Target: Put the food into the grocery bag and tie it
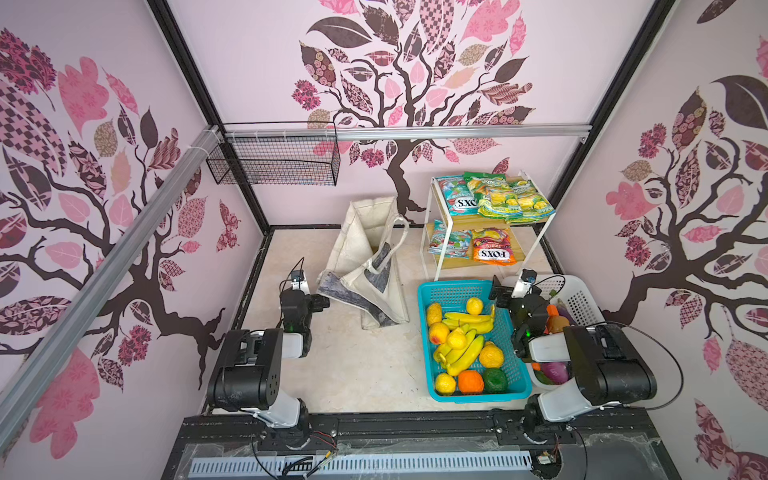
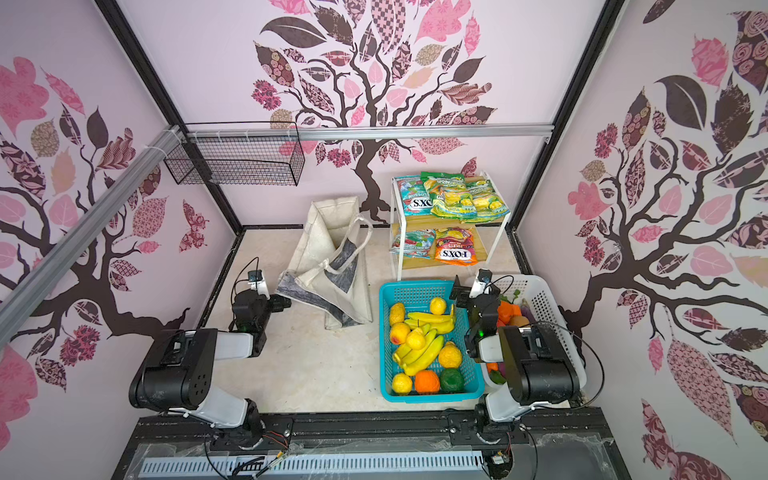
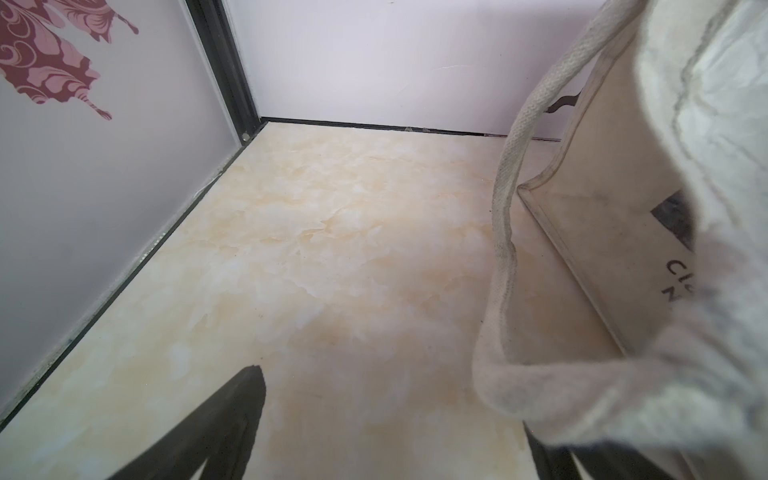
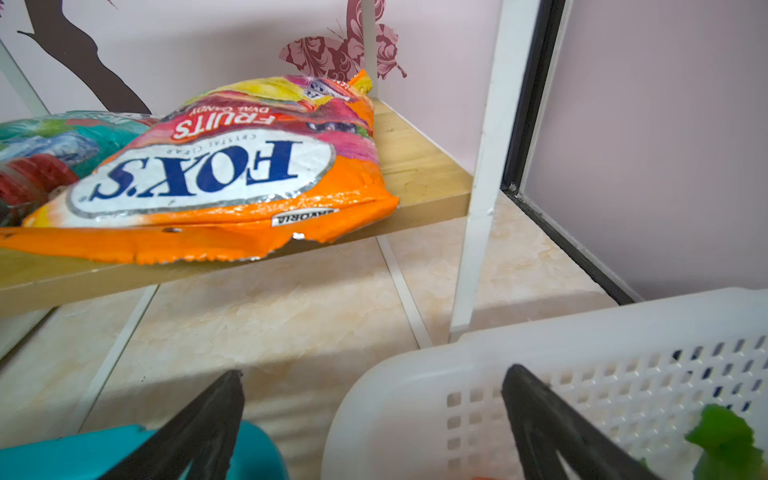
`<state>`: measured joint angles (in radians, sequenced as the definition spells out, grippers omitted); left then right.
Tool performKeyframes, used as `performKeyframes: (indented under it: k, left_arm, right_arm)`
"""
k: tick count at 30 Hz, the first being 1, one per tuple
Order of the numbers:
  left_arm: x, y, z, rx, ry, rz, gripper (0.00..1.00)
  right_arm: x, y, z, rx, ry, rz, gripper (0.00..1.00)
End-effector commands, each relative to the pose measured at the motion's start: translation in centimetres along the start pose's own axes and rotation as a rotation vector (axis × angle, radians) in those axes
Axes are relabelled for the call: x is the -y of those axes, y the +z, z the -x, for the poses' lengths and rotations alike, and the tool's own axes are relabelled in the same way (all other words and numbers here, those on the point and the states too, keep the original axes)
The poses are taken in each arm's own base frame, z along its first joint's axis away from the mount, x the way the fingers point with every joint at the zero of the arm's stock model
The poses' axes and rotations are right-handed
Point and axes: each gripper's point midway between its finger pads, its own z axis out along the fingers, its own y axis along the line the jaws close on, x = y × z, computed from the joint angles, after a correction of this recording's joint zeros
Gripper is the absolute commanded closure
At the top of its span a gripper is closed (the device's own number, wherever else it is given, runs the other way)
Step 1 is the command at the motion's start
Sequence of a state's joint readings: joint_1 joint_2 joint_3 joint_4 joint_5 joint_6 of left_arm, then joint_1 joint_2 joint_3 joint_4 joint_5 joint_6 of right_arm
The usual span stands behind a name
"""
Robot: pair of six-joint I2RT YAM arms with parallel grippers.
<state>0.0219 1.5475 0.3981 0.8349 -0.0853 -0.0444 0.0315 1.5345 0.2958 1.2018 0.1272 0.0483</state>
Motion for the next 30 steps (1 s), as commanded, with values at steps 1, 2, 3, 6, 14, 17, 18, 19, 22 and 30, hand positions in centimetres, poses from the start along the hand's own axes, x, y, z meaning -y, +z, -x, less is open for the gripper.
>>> performKeyframes:
  k: [1,2,3,6,14,17,18,19,22,30]
  left_arm:
    - [-0.15,0.07,-0.24,-0.003,0.009,0.005,0.02]
    - [-0.15,0.06,-0.21,-0.003,0.009,0.004,0.02]
    - [-0.11,0.07,-0.25,-0.004,0.008,0.003,0.02]
    - [-0.16,0.05,-0.18,-0.002,0.008,0.005,0.02]
    - [-0.14,0.06,-0.27,-0.004,0.010,0.004,0.02]
    - [-0.18,0.05,-0.22,-0.002,0.007,0.004,0.02]
    - [-0.08,0.06,-0.19,-0.002,0.010,0.001,0.02]
    - [-0.15,0.05,-0.22,-0.003,0.007,0.001,0.02]
    - [-0.17,0.06,-0.23,-0.003,0.008,0.000,0.02]
    - [-0.16,0.06,-0.20,-0.002,0.010,-0.001,0.02]
  right_arm:
    - [-0.25,-0.09,-2.57,-0.084,-0.016,0.010,0.00]
    - [-0.28,-0.09,-2.52,-0.082,-0.016,0.011,0.00]
    - [-0.26,-0.08,-2.47,-0.081,-0.016,0.011,0.00]
    - [-0.24,-0.09,-2.47,-0.081,-0.015,0.010,0.00]
    - [-0.25,-0.08,-2.47,-0.081,-0.015,0.010,0.00]
    - [-0.27,-0.10,-2.53,-0.083,-0.015,0.011,0.00]
    - [-0.24,-0.10,-2.48,-0.081,-0.015,0.010,0.00]
    - [-0.28,-0.09,-2.48,-0.081,-0.015,0.011,0.00]
    - [-0.26,-0.10,-2.53,-0.083,-0.015,0.010,0.00]
    - [-0.25,-0.10,-2.52,-0.083,-0.016,0.010,0.00]
